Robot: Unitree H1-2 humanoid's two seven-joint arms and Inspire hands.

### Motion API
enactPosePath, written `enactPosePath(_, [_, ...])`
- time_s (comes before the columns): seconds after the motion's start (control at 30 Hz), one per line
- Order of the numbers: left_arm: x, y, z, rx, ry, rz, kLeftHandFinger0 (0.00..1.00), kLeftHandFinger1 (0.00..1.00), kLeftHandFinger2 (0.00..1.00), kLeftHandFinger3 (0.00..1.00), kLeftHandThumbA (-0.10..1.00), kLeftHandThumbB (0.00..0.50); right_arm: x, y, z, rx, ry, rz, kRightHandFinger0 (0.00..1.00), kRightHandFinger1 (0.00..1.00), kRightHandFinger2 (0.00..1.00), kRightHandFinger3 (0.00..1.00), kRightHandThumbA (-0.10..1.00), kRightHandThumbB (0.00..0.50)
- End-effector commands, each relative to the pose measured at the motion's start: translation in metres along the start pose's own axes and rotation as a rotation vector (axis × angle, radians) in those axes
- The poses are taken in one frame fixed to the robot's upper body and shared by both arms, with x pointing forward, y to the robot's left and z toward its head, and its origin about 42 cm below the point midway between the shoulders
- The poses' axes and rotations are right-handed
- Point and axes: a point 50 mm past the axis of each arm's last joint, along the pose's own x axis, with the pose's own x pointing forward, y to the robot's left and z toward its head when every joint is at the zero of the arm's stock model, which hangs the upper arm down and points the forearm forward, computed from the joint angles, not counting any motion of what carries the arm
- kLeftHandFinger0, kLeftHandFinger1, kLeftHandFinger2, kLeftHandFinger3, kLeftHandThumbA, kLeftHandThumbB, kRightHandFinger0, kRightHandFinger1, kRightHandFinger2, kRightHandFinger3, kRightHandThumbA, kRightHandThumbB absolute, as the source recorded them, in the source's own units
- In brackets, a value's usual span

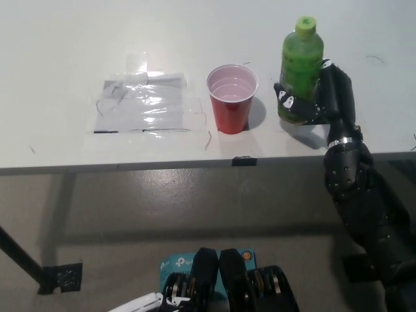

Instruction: The robot uses its right hand to pick up a bottle kept in the middle of the desk and tilt it into a cup kept next to it to pour water out

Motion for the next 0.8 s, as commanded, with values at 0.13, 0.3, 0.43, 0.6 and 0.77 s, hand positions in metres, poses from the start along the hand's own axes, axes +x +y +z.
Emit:
enactPosePath(0.13, [-0.006,0.005,0.010,0.036,-0.026,0.005,1.00,1.00,1.00,1.00,0.31,0.500,0.028,-0.014,0.020,-0.107,-0.010,0.038,0.66,0.72,0.65,1.00,0.17,0.115])
enactPosePath(0.3, [-0.007,0.005,0.008,0.030,-0.020,0.009,1.00,1.00,1.00,1.00,0.32,0.500,0.020,-0.007,0.013,-0.087,0.053,0.067,0.66,0.83,0.81,1.00,0.22,0.120])
enactPosePath(0.43, [-0.007,0.004,0.007,0.024,-0.020,0.010,1.00,1.00,1.00,1.00,0.31,0.500,0.013,-0.003,0.004,-0.041,0.083,0.049,0.60,0.77,0.75,1.00,0.20,0.107])
enactPosePath(0.6, [-0.008,0.004,0.009,0.030,-0.024,0.006,1.00,1.00,1.00,1.00,0.30,0.500,0.002,0.002,-0.007,-0.034,0.125,0.033,0.63,0.78,0.73,1.00,0.22,0.064])
enactPosePath(0.77, [-0.007,0.003,0.006,0.021,-0.027,0.011,1.00,1.00,1.00,1.00,0.31,0.500,0.000,0.005,-0.010,-0.041,0.148,0.024,0.63,0.79,0.73,1.00,0.22,0.051])
